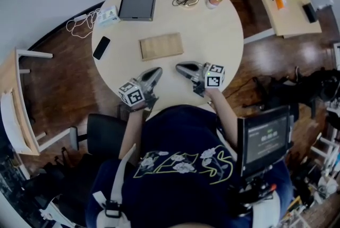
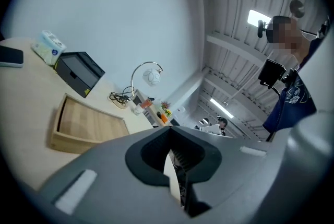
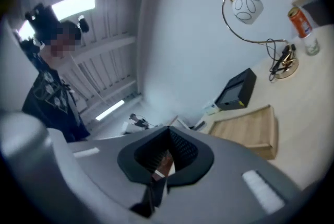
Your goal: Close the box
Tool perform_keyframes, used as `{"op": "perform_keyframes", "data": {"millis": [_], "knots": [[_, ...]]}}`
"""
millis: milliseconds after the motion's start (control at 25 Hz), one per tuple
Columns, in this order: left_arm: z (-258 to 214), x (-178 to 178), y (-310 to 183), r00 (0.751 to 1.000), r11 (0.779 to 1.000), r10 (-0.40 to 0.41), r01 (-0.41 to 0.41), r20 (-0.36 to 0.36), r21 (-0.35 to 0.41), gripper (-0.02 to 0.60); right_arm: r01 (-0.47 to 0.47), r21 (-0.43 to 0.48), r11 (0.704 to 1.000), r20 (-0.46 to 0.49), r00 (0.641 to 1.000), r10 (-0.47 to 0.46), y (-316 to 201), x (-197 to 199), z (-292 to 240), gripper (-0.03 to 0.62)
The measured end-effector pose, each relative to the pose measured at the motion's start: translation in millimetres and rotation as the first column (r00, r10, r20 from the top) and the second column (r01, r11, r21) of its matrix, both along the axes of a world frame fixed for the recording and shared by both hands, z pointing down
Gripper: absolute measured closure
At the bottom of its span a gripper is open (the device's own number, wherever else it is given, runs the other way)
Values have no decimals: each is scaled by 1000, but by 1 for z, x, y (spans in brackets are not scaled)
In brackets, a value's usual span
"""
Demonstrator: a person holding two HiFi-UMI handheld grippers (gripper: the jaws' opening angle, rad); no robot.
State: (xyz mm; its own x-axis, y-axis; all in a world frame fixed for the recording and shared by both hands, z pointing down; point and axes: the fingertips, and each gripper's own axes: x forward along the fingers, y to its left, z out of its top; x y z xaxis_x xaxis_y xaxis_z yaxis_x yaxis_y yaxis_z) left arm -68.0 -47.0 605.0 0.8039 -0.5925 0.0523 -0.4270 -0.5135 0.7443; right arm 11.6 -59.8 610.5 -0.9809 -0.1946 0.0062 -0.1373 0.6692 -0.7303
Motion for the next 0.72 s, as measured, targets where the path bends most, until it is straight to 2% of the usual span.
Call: {"op": "perform_keyframes", "data": {"millis": [120,280,520,720], "knots": [[-4,26,18,999,999,32,-32,28,15,577,-20,10,1000,-81,997,20,30,-5,17,603],[-2,35,29,993,994,101,-104,65,32,577,18,47,999,-98,995,-13,39,-12,7,603],[-5,27,33,996,997,66,-68,64,32,577,40,34,999,-97,995,-37,58,-16,10,603],[6,26,51,993,997,80,-82,86,16,577,15,17,1000,-99,995,-13,57,-12,13,603]]}}
